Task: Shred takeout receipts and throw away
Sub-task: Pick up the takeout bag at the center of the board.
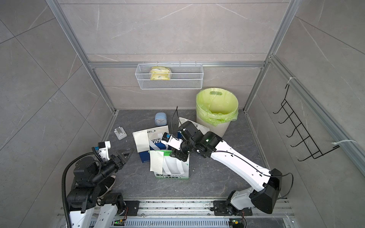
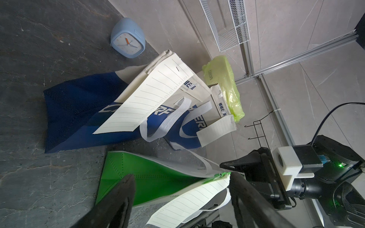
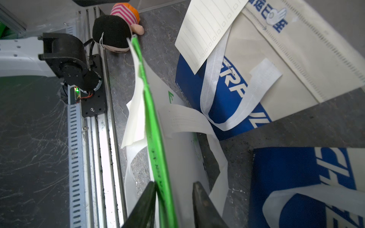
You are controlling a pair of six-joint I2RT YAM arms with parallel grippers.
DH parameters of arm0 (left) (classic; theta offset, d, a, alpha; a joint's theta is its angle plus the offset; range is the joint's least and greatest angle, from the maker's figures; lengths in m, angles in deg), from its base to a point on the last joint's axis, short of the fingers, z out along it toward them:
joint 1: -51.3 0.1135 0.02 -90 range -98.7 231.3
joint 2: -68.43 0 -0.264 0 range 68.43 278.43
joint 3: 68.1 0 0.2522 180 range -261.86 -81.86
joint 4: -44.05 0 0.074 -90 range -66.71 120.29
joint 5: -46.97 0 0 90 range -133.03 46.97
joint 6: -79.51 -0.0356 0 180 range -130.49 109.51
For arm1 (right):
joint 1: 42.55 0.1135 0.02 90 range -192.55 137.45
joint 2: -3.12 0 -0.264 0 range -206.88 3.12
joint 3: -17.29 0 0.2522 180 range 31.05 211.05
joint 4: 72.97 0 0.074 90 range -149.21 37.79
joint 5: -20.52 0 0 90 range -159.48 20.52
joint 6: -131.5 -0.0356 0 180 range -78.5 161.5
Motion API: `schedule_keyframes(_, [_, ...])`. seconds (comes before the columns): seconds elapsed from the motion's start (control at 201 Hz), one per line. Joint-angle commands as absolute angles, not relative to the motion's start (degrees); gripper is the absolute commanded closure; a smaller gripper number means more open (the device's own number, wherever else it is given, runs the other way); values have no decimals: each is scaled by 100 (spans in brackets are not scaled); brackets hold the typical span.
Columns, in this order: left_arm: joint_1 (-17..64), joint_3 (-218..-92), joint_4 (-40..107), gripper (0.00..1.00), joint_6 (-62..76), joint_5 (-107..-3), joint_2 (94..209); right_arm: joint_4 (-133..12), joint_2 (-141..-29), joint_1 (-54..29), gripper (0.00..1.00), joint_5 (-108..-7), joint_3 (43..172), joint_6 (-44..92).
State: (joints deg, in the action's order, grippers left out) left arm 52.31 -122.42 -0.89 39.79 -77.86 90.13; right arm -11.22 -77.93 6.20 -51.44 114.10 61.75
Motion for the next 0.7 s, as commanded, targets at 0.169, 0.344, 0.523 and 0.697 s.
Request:
schedule_keyframes(0.169, [5226, -12344, 503, 21, 4392, -8119, 9121, -747, -7242, 662, 100, -5436, 11516, 6024])
schedule_keyframes(0.344, [5218, -12541, 798, 19, 4830, -8195, 9251, -576, -6818, 667, 100, -5626, 11686, 5105])
schedule_keyframes(0.523, [5021, -12420, 1503, 18, 5480, -7873, 9379, -502, -6567, 667, 100, -6159, 12038, 3782])
schedule_keyframes(0.697, [3250, -12551, 1975, 18, 5324, -6713, 10285, -611, -6440, 666, 100, -6234, 12097, 3019])
